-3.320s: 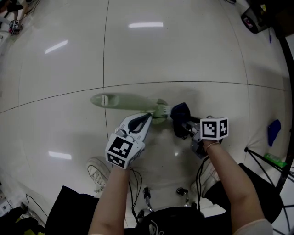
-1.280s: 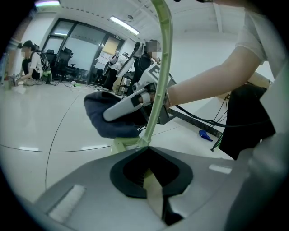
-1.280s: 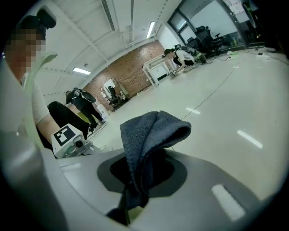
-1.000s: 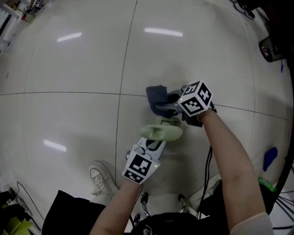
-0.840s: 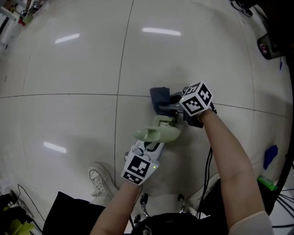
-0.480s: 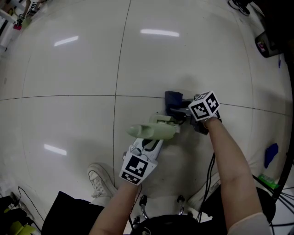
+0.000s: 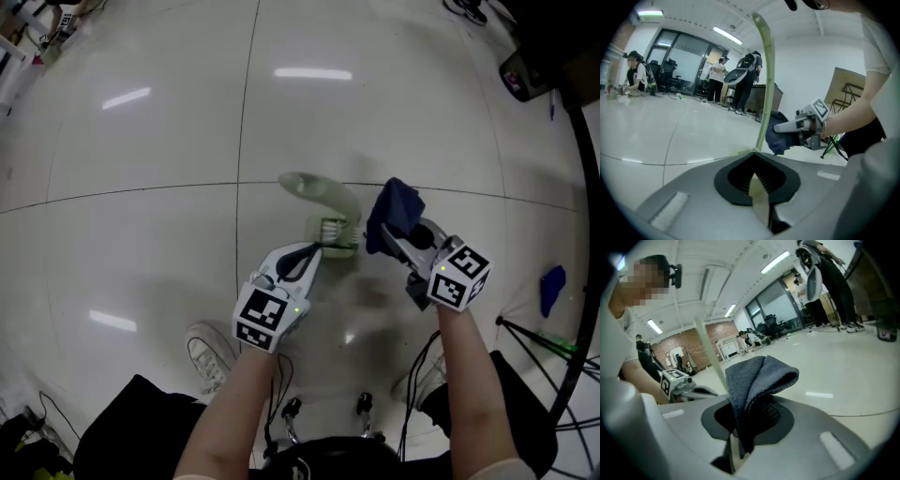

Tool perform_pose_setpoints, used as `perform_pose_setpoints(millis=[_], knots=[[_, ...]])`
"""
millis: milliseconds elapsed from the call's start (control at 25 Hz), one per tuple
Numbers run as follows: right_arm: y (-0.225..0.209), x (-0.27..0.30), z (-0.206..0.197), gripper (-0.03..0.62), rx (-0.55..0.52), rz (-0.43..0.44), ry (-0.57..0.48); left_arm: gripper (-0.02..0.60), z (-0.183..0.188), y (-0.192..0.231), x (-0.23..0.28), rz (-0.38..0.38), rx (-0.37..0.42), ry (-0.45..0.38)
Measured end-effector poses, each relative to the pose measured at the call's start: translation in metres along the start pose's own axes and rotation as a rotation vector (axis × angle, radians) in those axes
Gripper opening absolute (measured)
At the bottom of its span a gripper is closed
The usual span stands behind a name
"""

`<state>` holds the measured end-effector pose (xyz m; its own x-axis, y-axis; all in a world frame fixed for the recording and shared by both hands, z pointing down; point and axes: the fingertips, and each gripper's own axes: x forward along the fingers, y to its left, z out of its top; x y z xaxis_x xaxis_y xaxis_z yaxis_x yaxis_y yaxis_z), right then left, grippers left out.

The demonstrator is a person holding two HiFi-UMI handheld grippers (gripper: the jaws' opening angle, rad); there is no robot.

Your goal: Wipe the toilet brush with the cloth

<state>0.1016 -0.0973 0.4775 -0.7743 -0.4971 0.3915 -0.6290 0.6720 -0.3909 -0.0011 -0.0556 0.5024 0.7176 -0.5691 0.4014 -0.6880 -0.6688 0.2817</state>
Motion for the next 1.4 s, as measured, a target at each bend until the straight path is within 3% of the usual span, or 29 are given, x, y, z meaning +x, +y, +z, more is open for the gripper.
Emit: perform_pose_setpoints(millis=[200, 320, 440, 720, 920, 1160, 1400], knots=[[0.1, -0.002, -0.017, 0.063, -0.162, 0.069, 0.056, 0.005, 0.008, 0.036, -0.04, 0.089, -0.015, -0.061], [0.145, 0.029, -0.035, 0.063, -0.103, 0.053, 0.077, 0.005, 0.007, 0.052, -0.065, 0.127, -0.037, -0.091], [0.163, 0.08, -0.05, 0.063, 0.01, -0.041, 0.106, 0.005, 0.009, 0.063, -0.088, 0.156, -0.055, -0.133], [0.115, 0.146, -0.063, 0.063, 0.412, -0.324, 0.034, 0.005, 0.0, 0.08, -0.108, 0.168, -0.103, -0.153], [0.086, 0.149, -0.077, 0.063, 0.712, -0.373, -0.068, 0.005, -0.005, 0.083, -0.11, 0.156, -0.123, -0.165], [0.067, 0.134, -0.125, 0.063, 0.886, -0.483, -0.077, 0.005, -0.01, 0.081, -0.108, 0.129, -0.141, -0.161], [0.059, 0.11, -0.144, 0.064, 0.909, -0.506, -0.072, 0.006, -0.012, 0.073, -0.1, 0.122, -0.135, -0.143]])
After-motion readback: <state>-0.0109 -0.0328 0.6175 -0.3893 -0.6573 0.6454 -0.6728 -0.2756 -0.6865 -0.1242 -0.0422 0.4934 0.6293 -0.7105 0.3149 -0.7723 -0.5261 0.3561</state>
